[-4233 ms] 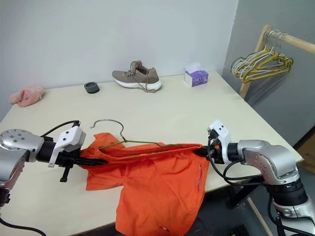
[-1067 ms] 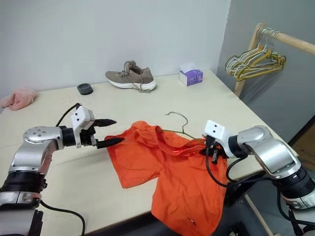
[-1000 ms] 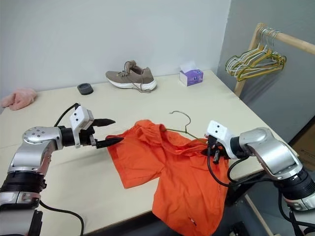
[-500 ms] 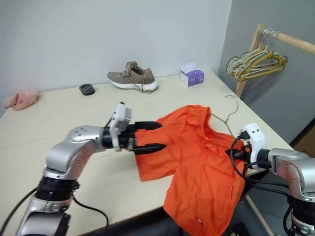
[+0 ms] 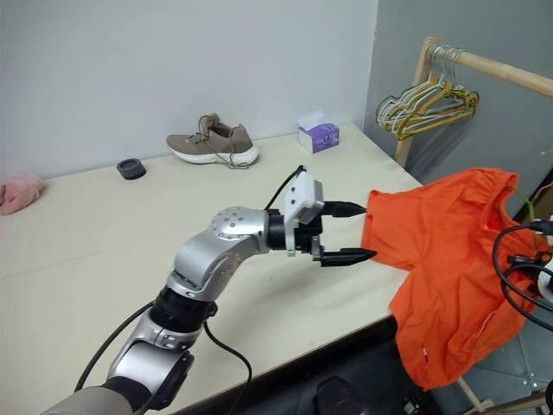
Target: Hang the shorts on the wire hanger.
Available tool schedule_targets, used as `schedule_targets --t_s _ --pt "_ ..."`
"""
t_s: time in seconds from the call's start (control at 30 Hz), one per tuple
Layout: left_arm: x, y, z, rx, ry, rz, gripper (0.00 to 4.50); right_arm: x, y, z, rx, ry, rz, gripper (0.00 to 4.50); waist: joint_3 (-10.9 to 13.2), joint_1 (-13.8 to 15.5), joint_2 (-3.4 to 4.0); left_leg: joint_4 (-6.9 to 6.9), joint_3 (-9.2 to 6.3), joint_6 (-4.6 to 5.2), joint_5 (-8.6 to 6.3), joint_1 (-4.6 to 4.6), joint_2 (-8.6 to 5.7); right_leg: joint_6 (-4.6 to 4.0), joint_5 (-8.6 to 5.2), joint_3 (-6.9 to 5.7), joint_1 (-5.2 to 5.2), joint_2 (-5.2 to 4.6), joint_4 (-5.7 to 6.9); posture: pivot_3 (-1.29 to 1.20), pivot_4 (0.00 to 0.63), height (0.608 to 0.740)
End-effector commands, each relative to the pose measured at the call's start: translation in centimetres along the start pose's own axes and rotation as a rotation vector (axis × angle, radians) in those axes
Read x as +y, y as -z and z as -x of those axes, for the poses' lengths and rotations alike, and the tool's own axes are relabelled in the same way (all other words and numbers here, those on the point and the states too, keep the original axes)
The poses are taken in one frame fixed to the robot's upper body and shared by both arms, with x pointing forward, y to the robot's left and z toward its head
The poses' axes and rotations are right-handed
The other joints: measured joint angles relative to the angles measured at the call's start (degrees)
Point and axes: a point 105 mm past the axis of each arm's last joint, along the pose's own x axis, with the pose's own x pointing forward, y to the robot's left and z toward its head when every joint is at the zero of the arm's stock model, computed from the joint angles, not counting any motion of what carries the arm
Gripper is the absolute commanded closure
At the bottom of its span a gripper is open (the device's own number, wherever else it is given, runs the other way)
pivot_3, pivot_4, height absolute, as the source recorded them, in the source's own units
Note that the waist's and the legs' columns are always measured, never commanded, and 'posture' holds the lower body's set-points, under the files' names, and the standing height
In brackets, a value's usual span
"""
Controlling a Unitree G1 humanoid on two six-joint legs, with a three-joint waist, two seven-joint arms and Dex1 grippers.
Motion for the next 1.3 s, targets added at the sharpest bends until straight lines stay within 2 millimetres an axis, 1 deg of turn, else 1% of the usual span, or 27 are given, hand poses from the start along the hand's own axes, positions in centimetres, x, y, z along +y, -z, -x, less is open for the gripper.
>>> schedule_targets --t_s 0.03,0.17,0.33,0.4,0.5,0.57,0.63,0.7,0.8,0.93,1.03,1.1,1.17,1.2,1.3 --pt "0.9 -2.5 -1.8 -0.047 -0.047 -0.097 0.02 -2.5 -4.3 1.9 -0.158 0.131 -0.017 4.50 0.02 -0.34 0.04 0.00 0.00 0.01 -0.01 0.03 -0.01 0.00 -0.01 0.01 0.02 -0.01 -0.01 -0.50 0.003 0.740" --pt "1.5 -3.7 -3.2 -0.071 -0.078 -0.134 0.02 -4.3 -6.6 2.3 -0.205 0.199 -0.050 4.50 0.08 -0.95 0.00 -0.05 0.06 0.11 -0.06 0.16 -0.05 -0.01 -0.10 0.06 0.10 -0.04 -0.05 -0.49 0.011 0.740" --pt "2.2 -5.3 -4.2 -0.110 -0.095 -0.148 0.02 -6.5 -9.4 1.2 -0.230 0.243 -0.117 4.50 0.32 -1.52 -0.16 -0.14 0.27 0.34 -0.21 0.65 -0.06 -0.07 -0.24 0.13 0.55 -0.07 -0.16 -0.48 0.016 0.740" --pt "2.3 -5.9 -4.5 -0.124 -0.091 -0.158 0.02 -7.3 -10.1 0.5 -0.221 0.250 -0.145 4.50 0.45 -1.61 -0.06 -0.17 0.31 0.41 -0.26 0.69 -0.06 -0.10 -0.30 0.15 0.67 -0.08 -0.21 -0.48 0.018 0.740" --pt "2.3 -6.6 -4.9 -0.141 -0.083 -0.171 0.02 -7.9 -10.6 -0.6 -0.187 0.247 -0.170 4.50 0.58 -1.78 0.13 -0.26 0.49 0.57 -0.35 0.84 -0.07 -0.12 -0.38 0.23 0.88 -0.09 -0.31 -0.47 0.020 0.740" --pt "2.3 -7.1 -5.3 -0.154 -0.075 -0.181 0.02 -8.2 -10.6 -1.5 -0.151 0.242 -0.192 4.50 0.70 -1.88 0.15 -0.42 0.82 0.64 -0.40 1.27 -0.07 -0.15 -0.43 0.47 1.10 -0.10 -0.32 -0.46 0.022 0.740" --pt "2.2 -7.6 -5.5 -0.166 -0.070 -0.187 0.02 -8.3 -10.3 -2.2 -0.117 0.237 -0.204 4.50 0.76 -2.03 0.15 -0.72 0.97 0.64 -0.40 1.65 -0.10 -0.17 -0.45 0.72 1.24 -0.12 -0.38 -0.45 0.023 0.740" --pt "2.1 -7.9 -5.8 -0.177 -0.065 -0.190 0.02 -8.2 -9.9 -2.9 -0.082 0.225 -0.210 4.50 0.78 -2.21 0.17 -0.90 1.10 0.63 -0.40 1.76 -0.15 -0.16 -0.45 0.92 1.25 -0.14 -0.45 -0.45 0.023 0.740" --pt "2.0 -8.1 -6.0 -0.184 -0.055 -0.189 0.02 -8.2 -9.7 -3.3 -0.059 0.218 -0.217 4.50 0.79 -2.44 0.16 -0.95 1.22 0.63 -0.39 1.80 -0.17 -0.11 -0.46 1.15 1.23 -0.15 -0.49 -0.44 0.021 0.740" --pt "1.3 -8.1 -6.2 -0.188 -0.004 -0.167 0.02 -7.9 -9.4 -3.7 -0.038 0.202 -0.221 4.50 0.80 -2.54 0.13 -0.95 1.24 0.59 -0.40 1.86 -0.22 -0.07 -0.45 1.35 1.25 -0.15 -0.50 -0.45 0.016 0.740" --pt "0.9 -8.0 -6.2 -0.188 0.025 -0.149 0.02 -7.4 -9.8 -3.8 -0.061 0.159 -0.214 4.50 0.80 -2.59 0.14 -0.95 1.23 0.55 -0.43 1.86 -0.24 -0.04 -0.47 1.40 1.26 -0.15 -0.51 -0.45 0.012 0.740" --pt "0.8 -7.9 -6.3 -0.187 0.039 -0.143 0.02 -7.5 -10.3 -3.4 -0.097 0.152 -0.228 4.50 0.80 -2.69 0.14 -0.95 1.23 0.54 -0.43 1.86 -0.25 -0.02 -0.47 1.43 1.26 -0.15 -0.52 -0.45 0.011 0.740" --pt "0.7 -7.9 -6.3 -0.185 0.045 -0.139 0.00 -7.6 -10.7 -2.9 -0.121 0.138 -0.254 3.89 0.80 -2.76 0.14 -0.95 1.23 0.53 -0.43 1.86 -0.25 -0.01 -0.47 1.44 1.26 -0.15 -0.52 -0.46 0.009 0.740" --pt "0.7 -7.9 -6.3 -0.185 0.048 -0.137 0.00 -7.5 -10.8 -2.6 -0.129 0.125 -0.265 3.77 0.80 -2.76 0.15 -0.95 1.23 0.53 -0.43 1.86 -0.27 0.00 -0.48 1.45 1.26 -0.16 -0.52 -0.46 0.009 0.740" --pt "0.6 -7.7 -6.4 -0.183 0.054 -0.132 0.00 -7.3 -11.3 -1.8 -0.155 0.092 -0.291 2.75 0.80 -2.79 0.14 -0.95 1.22 0.52 -0.44 1.86 -0.27 0.01 -0.48 1.45 1.26 -0.16 -0.52 -0.47 0.007 0.740"
